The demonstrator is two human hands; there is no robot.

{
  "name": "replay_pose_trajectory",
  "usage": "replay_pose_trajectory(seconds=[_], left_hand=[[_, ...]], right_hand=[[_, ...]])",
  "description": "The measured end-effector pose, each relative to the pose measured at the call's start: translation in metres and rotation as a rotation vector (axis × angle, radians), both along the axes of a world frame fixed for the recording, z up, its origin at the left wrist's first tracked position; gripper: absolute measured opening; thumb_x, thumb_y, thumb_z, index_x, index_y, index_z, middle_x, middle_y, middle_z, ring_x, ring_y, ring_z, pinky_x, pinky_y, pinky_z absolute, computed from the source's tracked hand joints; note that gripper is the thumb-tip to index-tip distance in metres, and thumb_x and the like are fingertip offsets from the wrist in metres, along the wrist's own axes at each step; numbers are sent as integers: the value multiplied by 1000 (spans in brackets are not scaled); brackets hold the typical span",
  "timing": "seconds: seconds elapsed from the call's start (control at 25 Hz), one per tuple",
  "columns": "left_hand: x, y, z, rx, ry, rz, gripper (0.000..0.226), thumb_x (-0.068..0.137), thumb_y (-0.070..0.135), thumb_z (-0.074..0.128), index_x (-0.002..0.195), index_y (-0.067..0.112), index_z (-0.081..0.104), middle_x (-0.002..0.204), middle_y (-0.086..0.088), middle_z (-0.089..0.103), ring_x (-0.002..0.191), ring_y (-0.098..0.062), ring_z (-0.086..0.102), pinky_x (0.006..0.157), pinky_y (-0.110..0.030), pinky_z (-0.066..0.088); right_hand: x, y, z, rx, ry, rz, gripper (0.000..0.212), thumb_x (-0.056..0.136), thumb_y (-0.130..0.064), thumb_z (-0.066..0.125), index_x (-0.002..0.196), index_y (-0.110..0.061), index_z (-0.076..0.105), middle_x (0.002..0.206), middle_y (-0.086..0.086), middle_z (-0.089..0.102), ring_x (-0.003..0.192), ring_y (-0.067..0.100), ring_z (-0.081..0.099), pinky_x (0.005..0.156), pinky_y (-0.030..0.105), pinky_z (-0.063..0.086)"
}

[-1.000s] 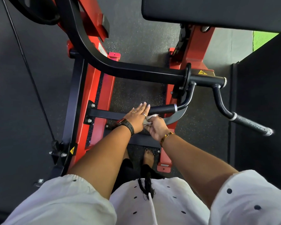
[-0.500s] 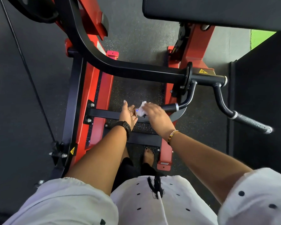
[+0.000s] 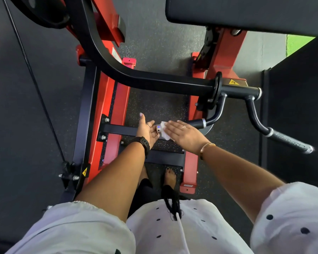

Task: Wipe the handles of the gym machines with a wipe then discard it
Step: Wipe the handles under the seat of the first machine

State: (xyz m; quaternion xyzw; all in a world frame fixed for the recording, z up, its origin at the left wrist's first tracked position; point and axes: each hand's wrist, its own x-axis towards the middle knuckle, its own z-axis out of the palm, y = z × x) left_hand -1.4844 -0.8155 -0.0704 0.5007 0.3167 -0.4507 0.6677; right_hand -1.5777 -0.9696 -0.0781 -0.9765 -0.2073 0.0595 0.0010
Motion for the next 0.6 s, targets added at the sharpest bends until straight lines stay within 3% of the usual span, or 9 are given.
replay_pose_trajectory(seconds=[0.12,0.2,0.24,0.28,0.4,0.52,0.6], left_hand=[[0,-2,-2,-14,10,32,77,95,63,24,144,5,35,143,-17,44,122,-24,54,105,-33,34],[0,-5,-3,-19,-14,43,61,100,49,33,136,1,44,128,-15,54,89,-13,66,98,-29,41],[0,-7,-4,2,-35,18,48,102,38,37,129,1,50,120,-12,56,81,-12,66,92,-26,45],[-2,-9,-4,43,-81,-61,38,103,27,39,127,0,52,121,-11,56,90,-14,66,90,-24,45],[-6,-9,-4,259,-488,-617,47,99,6,37,146,6,33,151,-9,34,140,-20,32,110,-23,24],[-11,2,-15,535,-1020,-1280,67,96,9,40,153,12,4,161,-5,2,148,-17,-2,117,-29,2],[-18,5,-20,697,-1235,-1537,78,94,17,43,151,11,-8,160,-5,-9,147,-19,-10,118,-34,-1]], right_hand=[[12,2,4,11,-32,-279,39,78,-13,68,114,0,66,107,15,69,99,30,67,92,43,51],[23,20,2,117,34,-269,40,81,-9,64,120,2,61,113,19,66,104,33,64,95,44,49],[23,29,-1,137,57,-190,41,87,-7,56,127,-1,56,123,20,61,113,34,59,100,44,46],[19,32,0,125,60,-104,41,90,-6,49,130,-4,54,129,19,57,119,34,55,102,44,43],[-3,8,4,83,-34,-53,40,88,-4,43,123,-6,61,126,14,61,118,30,58,99,44,46],[-18,-24,2,55,63,-324,47,90,-1,48,137,-4,46,137,15,51,129,30,46,113,46,30],[-11,-21,-2,24,95,-505,48,95,-8,44,142,-6,38,143,13,46,135,28,39,117,42,18]])
